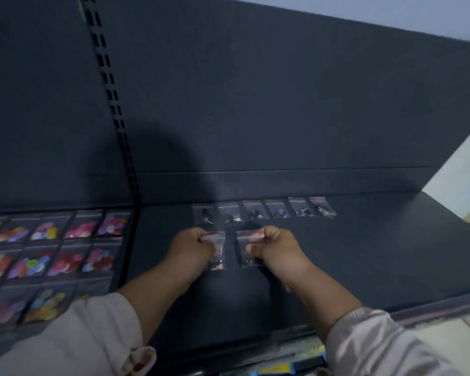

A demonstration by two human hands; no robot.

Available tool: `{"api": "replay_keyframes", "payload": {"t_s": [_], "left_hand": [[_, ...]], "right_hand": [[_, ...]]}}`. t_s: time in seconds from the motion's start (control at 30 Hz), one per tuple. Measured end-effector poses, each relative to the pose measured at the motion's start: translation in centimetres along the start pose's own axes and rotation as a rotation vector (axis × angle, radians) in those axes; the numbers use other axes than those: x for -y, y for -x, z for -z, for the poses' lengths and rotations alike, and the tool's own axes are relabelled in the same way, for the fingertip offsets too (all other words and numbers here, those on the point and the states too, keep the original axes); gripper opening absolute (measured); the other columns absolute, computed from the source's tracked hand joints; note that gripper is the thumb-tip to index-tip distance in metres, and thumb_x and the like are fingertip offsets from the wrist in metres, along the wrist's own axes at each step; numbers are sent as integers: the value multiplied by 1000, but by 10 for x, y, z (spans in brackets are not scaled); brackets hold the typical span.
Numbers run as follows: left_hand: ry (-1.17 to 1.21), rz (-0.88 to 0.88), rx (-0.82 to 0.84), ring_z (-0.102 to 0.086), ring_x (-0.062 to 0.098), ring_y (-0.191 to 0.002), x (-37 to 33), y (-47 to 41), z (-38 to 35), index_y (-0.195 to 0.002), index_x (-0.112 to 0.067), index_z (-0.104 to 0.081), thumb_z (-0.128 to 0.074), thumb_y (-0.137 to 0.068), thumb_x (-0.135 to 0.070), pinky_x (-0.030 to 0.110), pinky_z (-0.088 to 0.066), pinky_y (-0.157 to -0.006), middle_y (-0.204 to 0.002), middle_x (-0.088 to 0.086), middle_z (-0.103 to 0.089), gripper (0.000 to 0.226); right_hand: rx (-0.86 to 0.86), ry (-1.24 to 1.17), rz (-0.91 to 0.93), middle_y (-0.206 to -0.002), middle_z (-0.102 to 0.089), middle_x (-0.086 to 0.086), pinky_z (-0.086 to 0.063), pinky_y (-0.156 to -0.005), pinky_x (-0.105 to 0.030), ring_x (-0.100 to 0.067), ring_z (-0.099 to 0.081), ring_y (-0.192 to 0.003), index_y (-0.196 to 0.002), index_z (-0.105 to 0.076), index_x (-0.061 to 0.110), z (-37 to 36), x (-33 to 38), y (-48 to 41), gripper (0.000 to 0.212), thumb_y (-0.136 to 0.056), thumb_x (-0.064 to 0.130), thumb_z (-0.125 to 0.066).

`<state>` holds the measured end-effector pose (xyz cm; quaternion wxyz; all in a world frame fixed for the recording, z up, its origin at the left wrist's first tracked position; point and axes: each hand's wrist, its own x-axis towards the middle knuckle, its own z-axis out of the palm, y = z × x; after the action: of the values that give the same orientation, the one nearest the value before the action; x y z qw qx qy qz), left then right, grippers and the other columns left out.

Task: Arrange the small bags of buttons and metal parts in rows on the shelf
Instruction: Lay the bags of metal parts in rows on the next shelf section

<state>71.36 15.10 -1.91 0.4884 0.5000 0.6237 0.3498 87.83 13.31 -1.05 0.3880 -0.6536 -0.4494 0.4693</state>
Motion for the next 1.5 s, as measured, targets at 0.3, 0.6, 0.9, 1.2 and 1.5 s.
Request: {"api": "replay_keyframes", "payload": {"t_s": [0.3,0.6,0.9,1.2,1.5], "left_hand": [[-491,-87,-176,-56,13,-88,4,-16,-12,-100,-26,-52,-59,-87,-19,25,-45,-69,-100,-5,-60,16],[-902,-538,-201,-53,19,-98,23,-1,-19,-106,-19,-64,-52,-90,-20,26,-43,-84,-110,-2,-62,19],[-948,-529,-182,-53,15,-101,40,-19,-21,-107,-22,-63,-46,-93,-28,26,-42,-92,-112,-6,-62,23],[-920,-535,-191,-54,18,-99,36,-22,-19,-106,-20,-65,-49,-93,-25,26,-43,-90,-111,-3,-63,21],[-931,-504,-176,-49,16,-108,31,-24,-17,-114,-20,-61,-43,-96,-28,23,-38,-96,-119,-4,-59,26]], "right_hand": [[116,292,236,-78,-58,10,-40,-60,-6,-9,-55,-72,-102,-62,16,3,-7,-46,26,-80,3,-66],[135,819,816,-97,-67,1,-41,-84,-17,-21,-60,-93,-93,-70,14,19,-26,-48,18,-84,21,-57],[195,857,927,-87,-69,7,-50,-73,-21,-17,-62,-78,-85,-70,21,12,-31,-56,19,-78,25,-53],[157,849,957,-90,-68,5,-41,-79,-17,-17,-62,-80,-86,-71,19,8,-34,-71,17,-70,20,-64],[142,864,962,-91,-68,5,-41,-78,-16,-18,-63,-79,-87,-71,20,8,-33,-74,18,-70,21,-64]]}}
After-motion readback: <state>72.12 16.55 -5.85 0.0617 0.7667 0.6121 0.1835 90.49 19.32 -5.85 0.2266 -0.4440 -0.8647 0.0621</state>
